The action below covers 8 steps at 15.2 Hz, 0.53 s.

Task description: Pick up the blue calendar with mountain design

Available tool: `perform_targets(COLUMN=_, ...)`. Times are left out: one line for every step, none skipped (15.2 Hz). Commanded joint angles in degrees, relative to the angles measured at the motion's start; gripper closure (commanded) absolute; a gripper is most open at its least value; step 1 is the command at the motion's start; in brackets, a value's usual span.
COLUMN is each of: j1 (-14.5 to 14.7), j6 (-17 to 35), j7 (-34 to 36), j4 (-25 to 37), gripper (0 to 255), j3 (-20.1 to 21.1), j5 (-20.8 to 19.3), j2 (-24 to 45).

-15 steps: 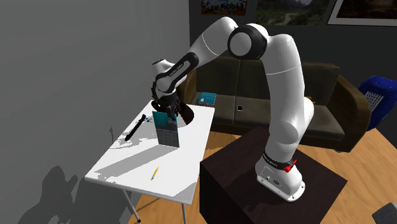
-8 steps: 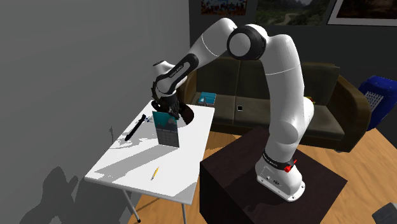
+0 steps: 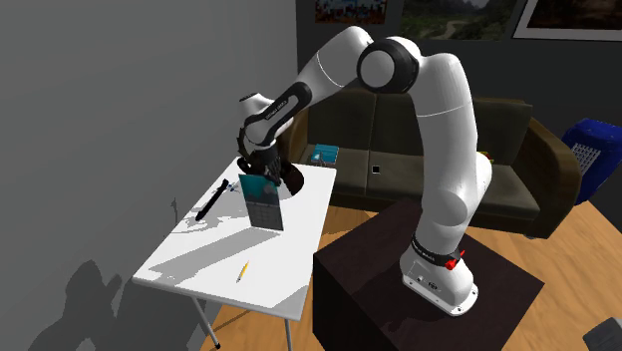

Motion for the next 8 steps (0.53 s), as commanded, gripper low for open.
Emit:
perform_targets(j1=-0.01, j6=-1.06, j7=-0.11, j4=0.42, gripper=255, j3=0.12, j5=0.21, j2=-0.68)
perform_targets(j1=-0.04, j6=-1.65, j7=-0.2, j4=0.58, gripper=255, j3=0.18, j5=0.32, j2=-1.13)
perform_targets(j1=-0.07, j6=-2.25, j7=-0.3, j4=0.73, gripper=255, j3=0.24, j5=0.44, j2=-1.58)
perform_targets(j1=-0.11, j6=-2.84, j7=-0.39, j4=0.89, gripper=255, j3=0.29, j5=0.56, j2=-2.03)
perform_targets(j1=-0.14, j6=-3.44, j7=-0.49, j4=1.07, gripper=255, j3=0.34, j5=0.67, j2=-2.46)
perform_targets(j1=-0.17, j6=-4.05, j7=-0.58, j4=1.25, gripper=255, j3=0.39, j5=0.79, j2=-2.89)
perform_targets(j1=-0.2, j6=-4.66, j7=-0.68, j4=1.45, gripper=255, j3=0.44, j5=0.9, j2=-3.31)
perform_targets(j1=-0.22, j6=-5.27, j7=-0.77, j4=1.67, gripper=255, j3=0.49, j5=1.01, j2=-3.72)
